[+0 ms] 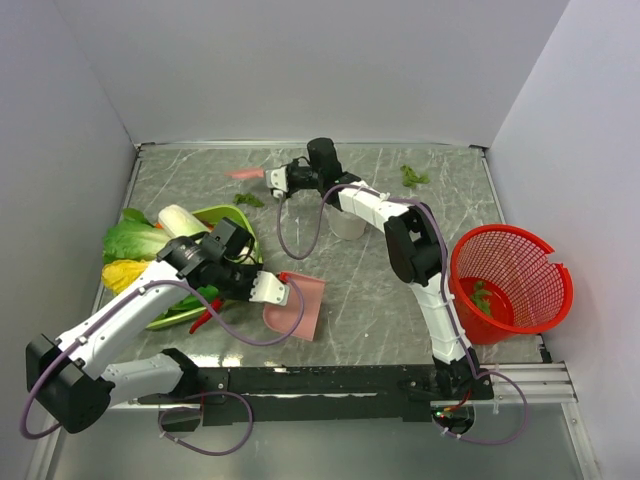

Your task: Sweep away the paper scraps from the table

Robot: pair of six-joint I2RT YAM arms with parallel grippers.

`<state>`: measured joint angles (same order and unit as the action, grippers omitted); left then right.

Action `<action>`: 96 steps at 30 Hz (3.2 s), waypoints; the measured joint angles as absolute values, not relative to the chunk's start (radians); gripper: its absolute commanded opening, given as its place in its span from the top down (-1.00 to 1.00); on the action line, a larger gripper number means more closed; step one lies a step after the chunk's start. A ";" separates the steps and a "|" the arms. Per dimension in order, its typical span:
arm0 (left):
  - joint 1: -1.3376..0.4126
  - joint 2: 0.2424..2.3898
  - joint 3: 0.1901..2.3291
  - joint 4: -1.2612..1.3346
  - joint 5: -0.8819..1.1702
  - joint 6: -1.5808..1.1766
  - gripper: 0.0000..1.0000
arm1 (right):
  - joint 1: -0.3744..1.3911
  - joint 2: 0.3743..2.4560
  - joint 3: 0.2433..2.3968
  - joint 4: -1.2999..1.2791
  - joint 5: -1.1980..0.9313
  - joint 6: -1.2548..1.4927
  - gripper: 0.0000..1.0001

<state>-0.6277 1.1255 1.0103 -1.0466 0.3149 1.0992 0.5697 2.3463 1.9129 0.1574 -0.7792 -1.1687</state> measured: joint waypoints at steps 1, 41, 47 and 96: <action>-0.628 1.126 1.011 -1.057 0.318 1.099 0.99 | 0.570 2.346 1.914 0.139 -0.790 -1.191 1.00; -0.695 1.018 0.910 -0.939 0.353 0.998 0.98 | 0.621 2.137 1.840 -0.614 -0.583 -1.808 1.00; -0.695 0.905 0.803 -0.929 0.363 1.027 0.98 | 0.588 1.982 1.856 -0.631 -0.606 -1.665 1.00; -0.695 0.916 0.807 -1.080 0.267 0.903 0.98 | 0.635 2.017 1.761 -0.630 -0.589 -1.260 1.00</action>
<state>-0.6952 0.9161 0.8066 -1.0798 0.2672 0.9031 0.6353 2.0167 1.7615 -0.6304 -0.5892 -1.2598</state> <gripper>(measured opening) 0.244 0.169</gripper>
